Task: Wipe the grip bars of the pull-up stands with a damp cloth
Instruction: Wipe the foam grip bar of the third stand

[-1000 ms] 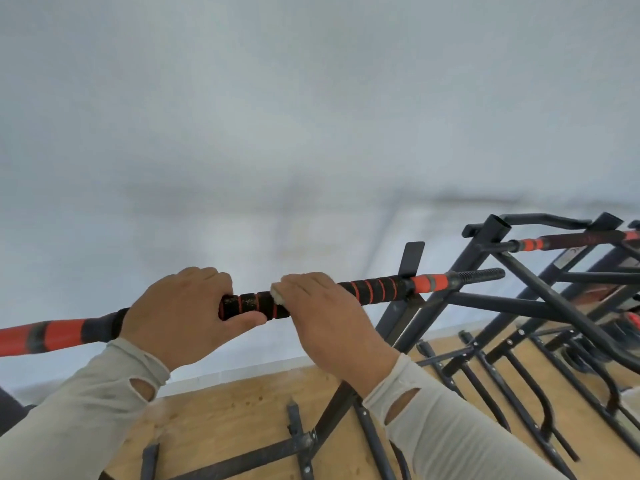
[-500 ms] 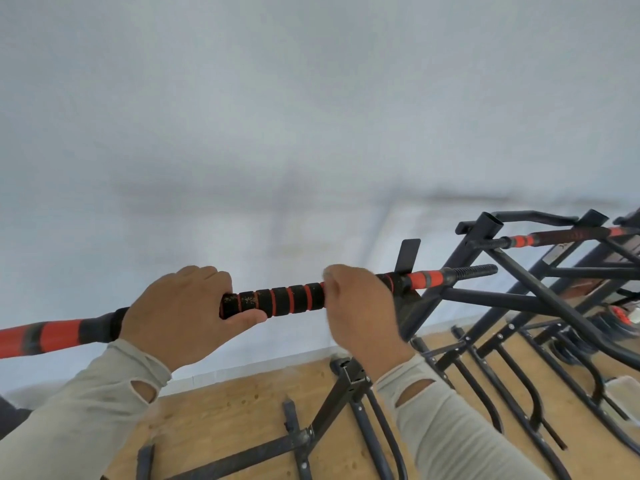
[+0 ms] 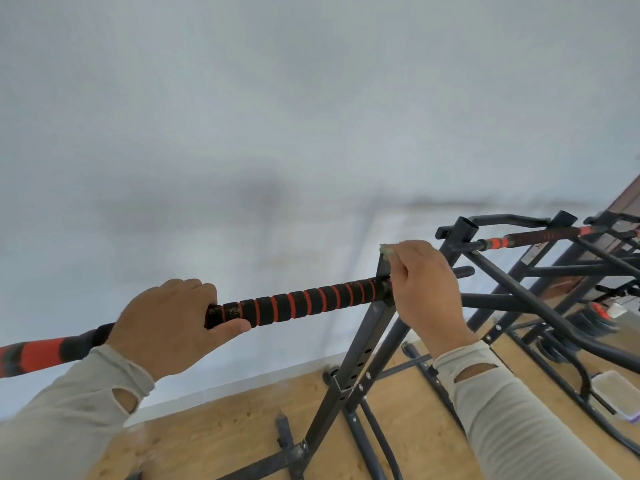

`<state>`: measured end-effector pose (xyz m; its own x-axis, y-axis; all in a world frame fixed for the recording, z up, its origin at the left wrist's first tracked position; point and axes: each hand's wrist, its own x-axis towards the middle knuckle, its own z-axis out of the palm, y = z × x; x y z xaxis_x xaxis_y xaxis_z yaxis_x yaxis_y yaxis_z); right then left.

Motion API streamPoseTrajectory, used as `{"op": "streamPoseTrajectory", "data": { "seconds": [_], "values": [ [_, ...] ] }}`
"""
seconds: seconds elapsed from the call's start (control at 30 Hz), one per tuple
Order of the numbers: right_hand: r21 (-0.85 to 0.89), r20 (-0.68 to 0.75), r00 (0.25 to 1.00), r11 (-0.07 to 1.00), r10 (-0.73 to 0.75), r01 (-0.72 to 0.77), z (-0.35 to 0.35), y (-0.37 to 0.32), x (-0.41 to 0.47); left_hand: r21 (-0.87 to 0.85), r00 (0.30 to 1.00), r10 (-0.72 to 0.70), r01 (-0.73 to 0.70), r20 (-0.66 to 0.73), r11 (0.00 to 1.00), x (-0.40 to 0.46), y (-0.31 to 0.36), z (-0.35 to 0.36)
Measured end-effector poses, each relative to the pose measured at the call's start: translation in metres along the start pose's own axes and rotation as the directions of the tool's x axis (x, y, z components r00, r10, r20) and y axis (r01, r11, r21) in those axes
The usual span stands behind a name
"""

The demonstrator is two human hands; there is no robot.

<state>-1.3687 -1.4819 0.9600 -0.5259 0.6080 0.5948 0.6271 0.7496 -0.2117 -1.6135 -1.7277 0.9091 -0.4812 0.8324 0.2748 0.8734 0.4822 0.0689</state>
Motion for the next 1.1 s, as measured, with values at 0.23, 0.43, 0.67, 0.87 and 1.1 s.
{"op": "streamPoseTrajectory", "data": {
  "seconds": [0.23,0.43,0.67,0.87,1.1],
  "values": [
    [0.122,0.339,0.930,0.987,-0.141,0.105,0.022,-0.022,-0.023,-0.017,0.995,0.089,-0.088,0.043,0.996,0.010,0.011,-0.004],
    [-0.074,0.396,0.909,0.983,-0.127,0.170,0.020,-0.005,-0.007,-0.062,0.998,0.059,-0.056,0.037,0.996,0.005,0.014,-0.004],
    [-0.162,0.278,0.960,0.986,-0.001,0.048,0.028,-0.039,-0.016,-0.049,0.997,0.057,-0.055,0.049,0.997,0.006,0.015,-0.006],
    [0.174,0.203,0.941,0.956,-0.269,0.236,0.049,-0.084,-0.038,-0.056,0.999,0.035,-0.033,0.039,0.998,0.006,0.013,-0.007],
    [-0.237,0.449,0.883,0.935,-0.136,0.265,0.014,0.011,0.008,-0.052,0.999,0.048,-0.046,0.026,0.998,0.004,0.014,-0.008]
  ]
}}
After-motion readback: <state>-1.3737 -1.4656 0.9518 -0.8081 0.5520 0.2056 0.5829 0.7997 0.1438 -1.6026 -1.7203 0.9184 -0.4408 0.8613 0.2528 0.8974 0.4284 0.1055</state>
